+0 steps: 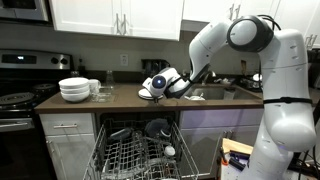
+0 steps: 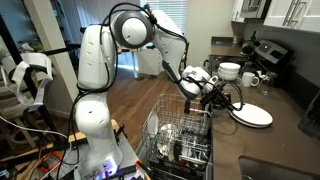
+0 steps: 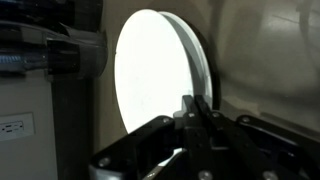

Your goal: Take the top white plate and put it in the dishwasher

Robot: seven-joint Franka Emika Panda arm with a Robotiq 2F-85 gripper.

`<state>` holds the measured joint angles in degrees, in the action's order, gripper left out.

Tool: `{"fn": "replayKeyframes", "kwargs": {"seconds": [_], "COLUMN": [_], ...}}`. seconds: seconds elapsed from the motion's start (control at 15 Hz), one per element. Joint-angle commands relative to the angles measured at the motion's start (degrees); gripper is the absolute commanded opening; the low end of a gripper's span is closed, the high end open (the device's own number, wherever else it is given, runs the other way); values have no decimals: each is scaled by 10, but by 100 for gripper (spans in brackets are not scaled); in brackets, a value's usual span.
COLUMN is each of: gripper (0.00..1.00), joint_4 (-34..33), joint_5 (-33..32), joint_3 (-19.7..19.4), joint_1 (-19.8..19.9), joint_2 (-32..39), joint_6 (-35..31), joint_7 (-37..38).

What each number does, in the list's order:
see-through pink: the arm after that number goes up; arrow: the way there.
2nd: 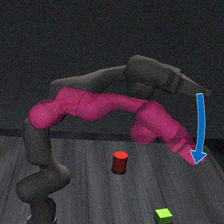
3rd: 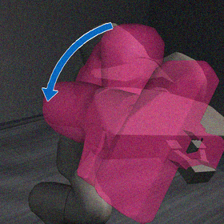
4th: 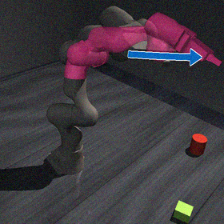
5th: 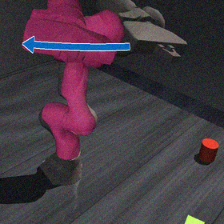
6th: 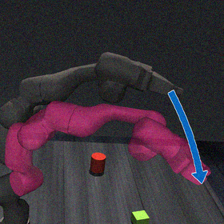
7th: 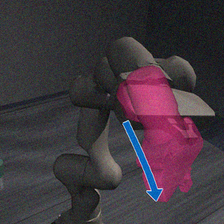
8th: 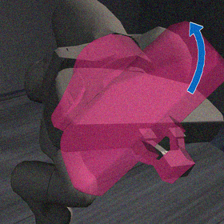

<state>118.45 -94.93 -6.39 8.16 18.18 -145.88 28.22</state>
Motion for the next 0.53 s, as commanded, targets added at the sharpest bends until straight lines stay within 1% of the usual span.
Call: {"fn": "replayKeyframes", "kwargs": {"seconds": [0.0,0.47], "gripper": [2,2], "joint_4": [10,23], "joint_5": [10,40], "joint_3": [10,22], "joint_1": [1,-6], "joint_2": [-17,-36], "joint_6": [-3,10], "joint_7": [-20,-34]}}
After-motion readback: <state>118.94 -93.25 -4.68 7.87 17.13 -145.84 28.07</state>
